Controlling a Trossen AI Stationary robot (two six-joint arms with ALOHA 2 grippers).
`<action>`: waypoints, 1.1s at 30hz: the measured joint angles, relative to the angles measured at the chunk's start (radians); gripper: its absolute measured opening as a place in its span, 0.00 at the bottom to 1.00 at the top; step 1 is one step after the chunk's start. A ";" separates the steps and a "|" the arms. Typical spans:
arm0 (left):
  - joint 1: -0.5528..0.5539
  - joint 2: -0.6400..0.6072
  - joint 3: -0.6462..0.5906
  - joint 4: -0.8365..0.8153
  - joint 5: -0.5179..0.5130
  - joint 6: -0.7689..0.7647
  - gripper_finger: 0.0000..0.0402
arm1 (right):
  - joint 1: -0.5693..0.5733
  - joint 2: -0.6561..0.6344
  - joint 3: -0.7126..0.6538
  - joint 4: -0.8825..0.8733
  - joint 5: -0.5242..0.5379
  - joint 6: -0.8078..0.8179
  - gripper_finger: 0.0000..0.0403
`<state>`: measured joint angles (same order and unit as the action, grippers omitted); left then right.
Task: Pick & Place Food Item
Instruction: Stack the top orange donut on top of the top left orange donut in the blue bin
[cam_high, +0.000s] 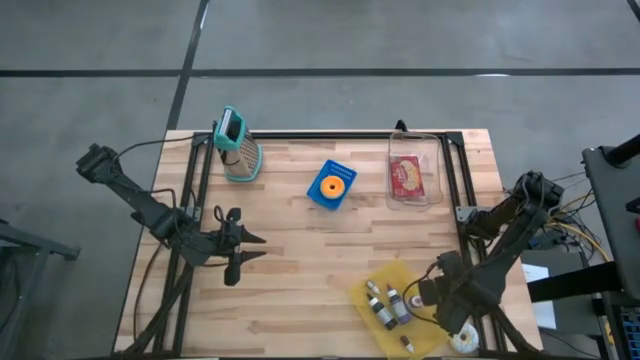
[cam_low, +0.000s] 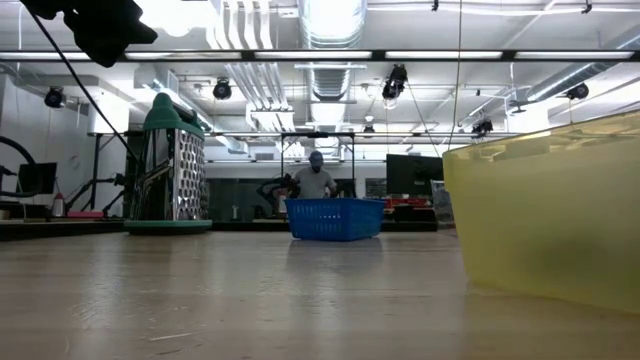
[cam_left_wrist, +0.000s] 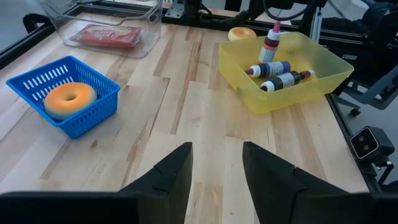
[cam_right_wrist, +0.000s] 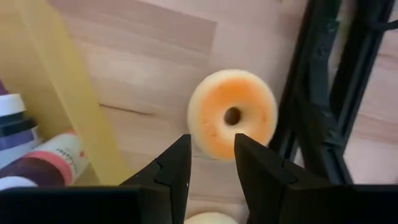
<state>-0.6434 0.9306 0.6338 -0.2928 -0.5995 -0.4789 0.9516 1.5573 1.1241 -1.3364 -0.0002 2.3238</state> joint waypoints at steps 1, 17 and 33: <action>0.000 0.000 0.000 0.000 0.000 0.000 0.37 | 0.000 -0.002 0.001 0.001 0.001 0.000 0.29; 0.000 0.000 0.000 0.000 0.000 0.000 0.37 | -0.008 -0.147 -0.176 0.094 0.029 0.011 0.29; 0.000 0.000 0.000 0.000 -0.003 0.008 0.37 | 0.006 -0.150 -0.342 0.335 0.026 0.009 0.29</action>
<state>-0.6436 0.9310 0.6338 -0.2928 -0.6029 -0.4712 0.9577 1.4071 0.7822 -1.0019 0.0258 2.3325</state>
